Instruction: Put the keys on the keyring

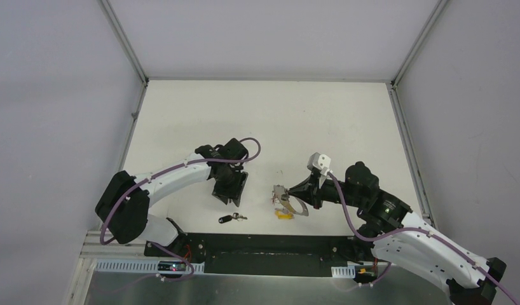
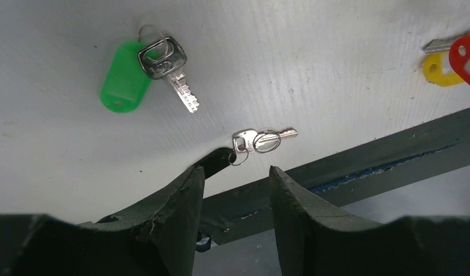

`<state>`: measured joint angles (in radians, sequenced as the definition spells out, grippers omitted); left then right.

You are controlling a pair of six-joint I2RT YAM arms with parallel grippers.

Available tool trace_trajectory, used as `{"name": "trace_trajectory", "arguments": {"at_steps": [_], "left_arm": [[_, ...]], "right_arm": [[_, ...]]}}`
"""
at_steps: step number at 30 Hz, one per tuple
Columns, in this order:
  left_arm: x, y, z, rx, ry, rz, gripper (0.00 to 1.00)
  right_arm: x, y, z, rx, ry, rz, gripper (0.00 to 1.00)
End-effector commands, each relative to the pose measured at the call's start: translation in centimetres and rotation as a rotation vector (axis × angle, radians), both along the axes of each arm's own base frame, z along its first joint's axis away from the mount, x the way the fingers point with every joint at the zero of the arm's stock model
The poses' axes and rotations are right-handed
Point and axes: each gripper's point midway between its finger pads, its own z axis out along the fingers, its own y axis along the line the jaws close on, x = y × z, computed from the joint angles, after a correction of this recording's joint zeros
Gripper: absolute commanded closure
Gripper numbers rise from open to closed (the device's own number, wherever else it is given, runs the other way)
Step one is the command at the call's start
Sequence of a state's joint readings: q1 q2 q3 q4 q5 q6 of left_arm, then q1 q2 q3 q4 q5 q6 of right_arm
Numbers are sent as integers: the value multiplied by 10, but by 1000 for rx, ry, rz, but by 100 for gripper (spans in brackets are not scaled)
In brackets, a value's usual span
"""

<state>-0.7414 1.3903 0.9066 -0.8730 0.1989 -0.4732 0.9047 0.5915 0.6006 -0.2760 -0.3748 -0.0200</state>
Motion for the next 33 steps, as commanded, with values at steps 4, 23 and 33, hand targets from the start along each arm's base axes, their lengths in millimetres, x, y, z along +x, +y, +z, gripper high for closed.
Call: {"name": "trace_trajectory", "arguments": {"at_steps": [4, 23, 33], "left_arm": [[-7, -12, -11, 42, 16, -173, 56], [-18, -8, -35, 202, 55, -242, 66], [-28, -4, -37, 257, 99, -297, 69]], "right_arm": [[6, -2, 21, 47, -29, -43, 100], [7, -10, 17, 26, -28, -73, 100], [7, -14, 14, 16, -34, -87, 100]]}}
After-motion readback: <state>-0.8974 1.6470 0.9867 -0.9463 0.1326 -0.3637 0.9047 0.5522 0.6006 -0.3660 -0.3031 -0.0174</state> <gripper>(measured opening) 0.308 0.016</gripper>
